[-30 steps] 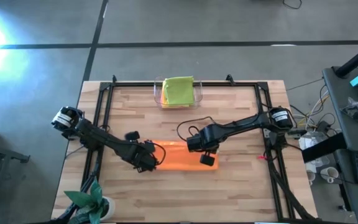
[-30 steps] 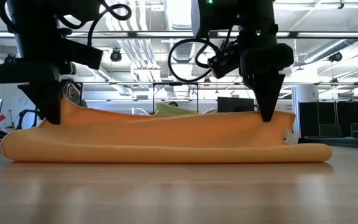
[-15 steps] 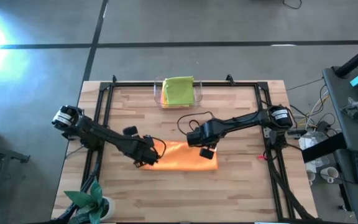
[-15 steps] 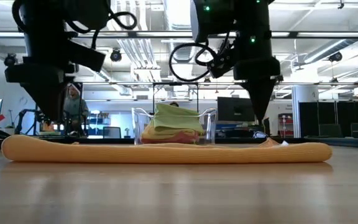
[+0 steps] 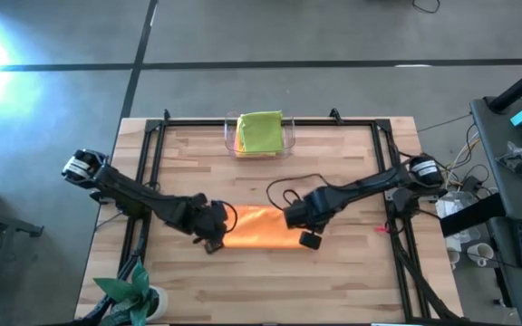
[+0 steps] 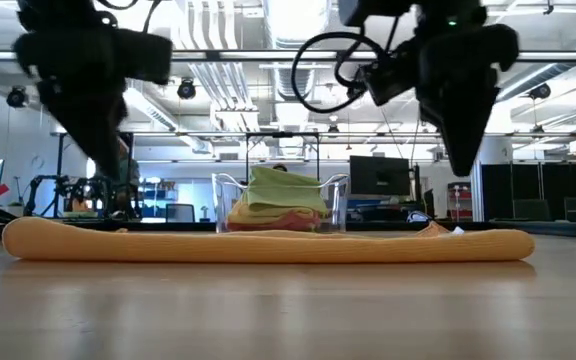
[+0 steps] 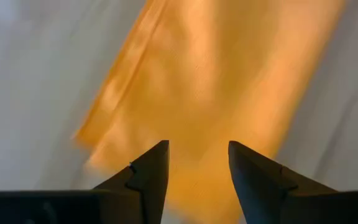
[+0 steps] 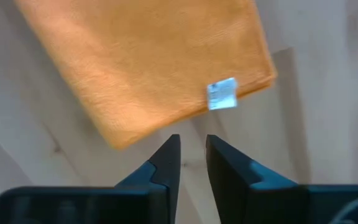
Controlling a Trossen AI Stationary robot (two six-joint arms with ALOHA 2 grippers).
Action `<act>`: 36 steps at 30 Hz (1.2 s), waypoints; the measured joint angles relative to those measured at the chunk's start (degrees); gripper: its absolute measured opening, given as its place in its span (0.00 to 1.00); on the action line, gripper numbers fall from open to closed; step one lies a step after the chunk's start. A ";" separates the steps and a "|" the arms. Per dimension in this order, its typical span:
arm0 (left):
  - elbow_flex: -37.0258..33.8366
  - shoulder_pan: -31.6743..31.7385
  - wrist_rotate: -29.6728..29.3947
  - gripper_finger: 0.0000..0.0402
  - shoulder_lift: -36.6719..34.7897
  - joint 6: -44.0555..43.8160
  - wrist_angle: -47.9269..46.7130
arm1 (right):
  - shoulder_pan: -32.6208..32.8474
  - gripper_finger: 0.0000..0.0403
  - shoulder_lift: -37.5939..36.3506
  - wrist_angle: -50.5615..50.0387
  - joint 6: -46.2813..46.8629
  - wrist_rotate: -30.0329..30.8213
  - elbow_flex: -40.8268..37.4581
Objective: Fold microfiber towels
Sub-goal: Fold the orange microfiber cloth
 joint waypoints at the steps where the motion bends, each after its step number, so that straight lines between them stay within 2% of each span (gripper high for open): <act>1: -1.03 0.03 0.03 0.37 0.00 0.02 3.81 | 0.57 0.16 -0.65 1.45 1.14 0.02 -1.48; 8: -5.77 1.86 0.13 0.37 0.87 0.10 25.49 | 2.02 0.14 -7.37 10.49 8.09 0.02 -12.26; 11: -6.08 3.09 -0.04 0.37 1.73 0.28 31.38 | 1.67 0.13 -11.50 19.54 8.75 0.02 -17.10; 15: -6.15 4.89 -0.17 0.37 3.27 0.00 32.34 | 0.28 0.13 -15.78 36.72 8.45 -0.07 -24.33; 19: -6.15 5.68 1.56 0.37 4.83 -4.88 30.46 | -2.07 0.13 -16.21 45.46 7.91 -0.02 -29.77; 23: -6.20 5.76 4.54 0.37 6.31 -10.56 25.58 | -3.90 0.13 -14.72 49.44 7.74 0.04 -33.44; 28: -6.22 5.82 5.78 0.37 8.18 -14.95 21.06 | -4.52 0.13 -11.75 51.32 6.19 -0.17 -34.17; 36: -5.91 9.09 1.82 0.37 12.66 -13.12 21.75 | -2.94 0.13 -5.99 52.21 10.03 -9.10 -32.89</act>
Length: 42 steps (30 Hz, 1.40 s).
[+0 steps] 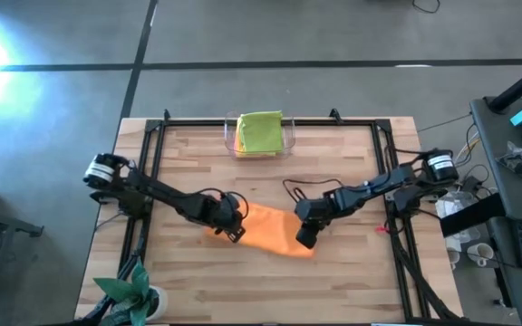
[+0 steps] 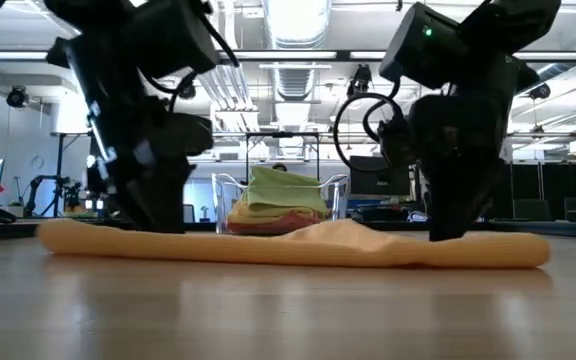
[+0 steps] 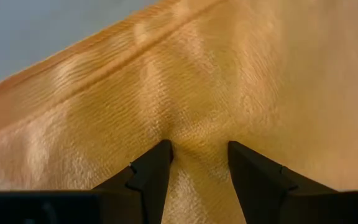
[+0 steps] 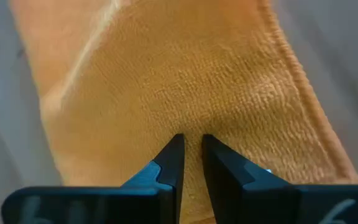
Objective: Fold microfiber towels
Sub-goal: Fold the orange microfiber cloth
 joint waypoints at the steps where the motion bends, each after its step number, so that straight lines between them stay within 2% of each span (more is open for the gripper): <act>1: 0.00 0.70 -0.51 0.37 0.48 1.43 0.26 | 0.36 0.13 0.22 0.02 0.49 -0.98 0.28; 7: -0.14 5.51 -6.85 0.37 0.78 10.38 0.23 | 1.85 0.13 1.50 -1.18 1.37 -5.34 3.71; 12: 0.39 10.44 -6.69 0.37 -1.03 17.06 -1.14 | 1.83 0.13 0.07 -3.02 0.87 -5.97 7.02; 17: 2.62 11.70 -5.13 0.37 -5.17 17.90 -1.19 | 1.83 0.13 -3.40 -10.29 -0.01 -3.46 9.86; 21: 3.48 9.77 -4.96 0.37 -7.40 15.40 2.96 | 1.96 0.13 -8.25 -15.84 0.09 2.00 11.31; 25: 3.48 5.44 -4.96 0.37 -7.60 14.65 16.48 | 1.96 0.13 -13.15 -16.68 2.74 5.96 10.90; 31: 3.98 -0.80 -6.33 0.37 -3.03 14.61 34.55 | 1.96 0.13 -18.67 -16.65 7.27 9.91 10.60; 38: 7.45 -4.68 -8.45 0.37 4.54 14.67 36.99 | 1.96 0.13 -19.90 -16.63 7.27 10.26 10.81; 42: 9.95 -5.45 -8.49 0.37 9.92 14.64 36.90 | 1.96 0.13 -19.58 -16.58 3.76 10.28 10.83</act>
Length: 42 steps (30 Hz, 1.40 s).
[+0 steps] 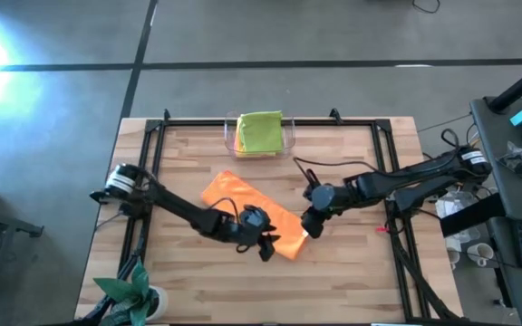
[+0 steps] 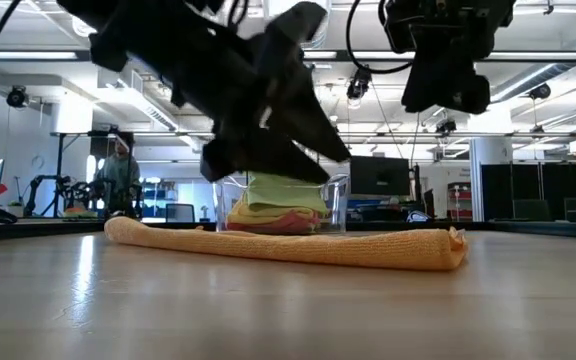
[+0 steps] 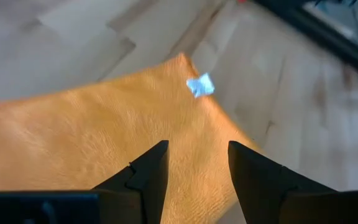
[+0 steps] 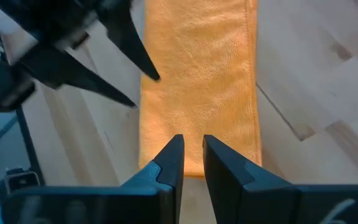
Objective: Fold microfiber towels
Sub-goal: Fold the orange microfiber cloth
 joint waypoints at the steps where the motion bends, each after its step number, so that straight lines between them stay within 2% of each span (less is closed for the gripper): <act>1: 0.79 -0.01 0.01 0.37 1.38 -0.01 -0.04 | 0.00 0.13 0.20 0.06 -1.12 -0.02 0.00; 6: 5.41 0.14 0.01 0.37 7.85 0.03 -0.29 | 0.00 0.13 0.75 -0.20 -4.45 -0.03 -0.12; 9: 7.89 0.10 1.39 0.37 10.23 0.00 -3.52 | 0.11 0.13 0.80 -0.54 -6.29 -0.06 -0.45; 15: 10.69 0.10 3.88 0.37 10.87 0.06 -13.28 | 0.11 0.13 0.80 -2.45 -8.96 -0.09 -0.59; 21: 10.90 -0.36 10.40 0.37 9.03 4.85 -21.03 | 0.11 0.13 0.80 -2.98 -10.07 -0.09 -1.28; 24: 12.30 -1.20 13.28 0.37 8.83 11.38 -27.52 | 0.11 0.13 0.80 -2.93 -10.18 -0.09 -1.83; 29: 16.79 -2.83 17.02 0.37 8.81 24.92 -44.15 | 0.11 0.13 0.80 -2.95 -10.21 -0.05 -2.38; 34: 20.54 -4.72 18.10 0.37 9.04 35.44 -58.43 | 0.11 0.13 0.80 -2.91 -10.20 -0.02 -2.40; 37: 22.49 -5.12 18.17 0.37 9.31 35.44 -63.45 | 0.11 0.13 0.80 -2.90 -10.24 -0.02 -2.40; 42: 28.22 -5.81 17.13 0.37 8.50 28.58 -70.98 | 0.11 0.13 0.80 -2.85 -12.20 -0.06 -2.40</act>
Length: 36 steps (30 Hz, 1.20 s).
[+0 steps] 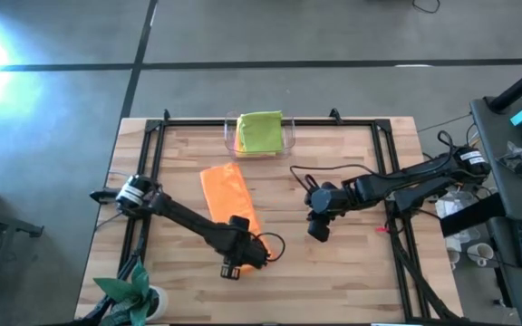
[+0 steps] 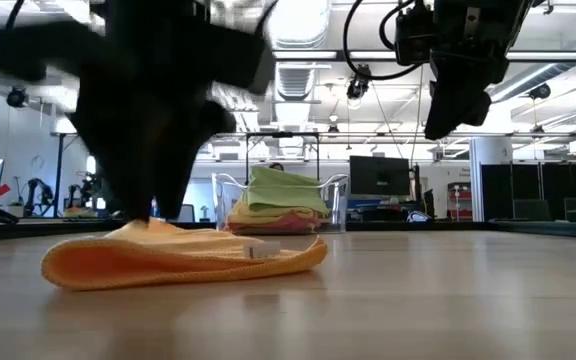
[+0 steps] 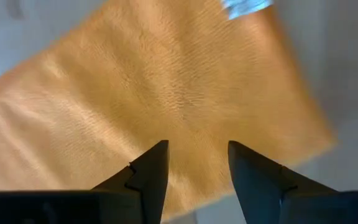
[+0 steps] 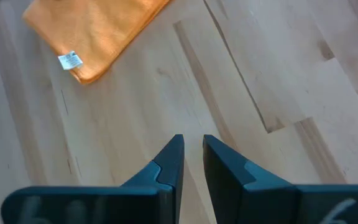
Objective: Fold microfiber towels
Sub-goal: Fold the orange microfiber cloth
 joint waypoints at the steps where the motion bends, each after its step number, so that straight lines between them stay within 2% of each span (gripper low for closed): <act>1: 0.84 -0.43 -0.12 0.37 -0.65 -0.14 -0.89 | 0.00 0.13 0.00 0.13 -0.81 0.00 0.00; 9: 2.76 -8.25 -5.56 0.37 -4.07 -9.82 -1.59 | 0.03 0.13 0.00 2.91 -5.55 -0.61 -0.02; 13: 1.60 -13.36 -9.86 0.37 -3.13 -10.50 1.55 | 0.13 0.13 0.00 5.43 -8.93 -1.56 -0.02; 16: 0.82 -15.44 -10.75 0.37 -1.43 -10.52 3.72 | 0.13 0.14 0.00 6.50 -10.17 -2.20 -0.02; 24: 0.82 -16.05 -11.69 0.37 2.36 -10.58 4.65 | 0.11 0.20 0.00 6.86 -11.01 -2.11 -0.02; 28: 0.82 -16.06 -14.53 0.37 3.96 -10.58 4.47 | 0.11 0.23 0.00 7.27 -10.97 -2.10 -0.02; 36: 0.96 -15.79 -15.02 0.37 6.73 -10.61 4.54 | 0.13 0.24 0.00 8.27 -12.08 -2.55 -0.02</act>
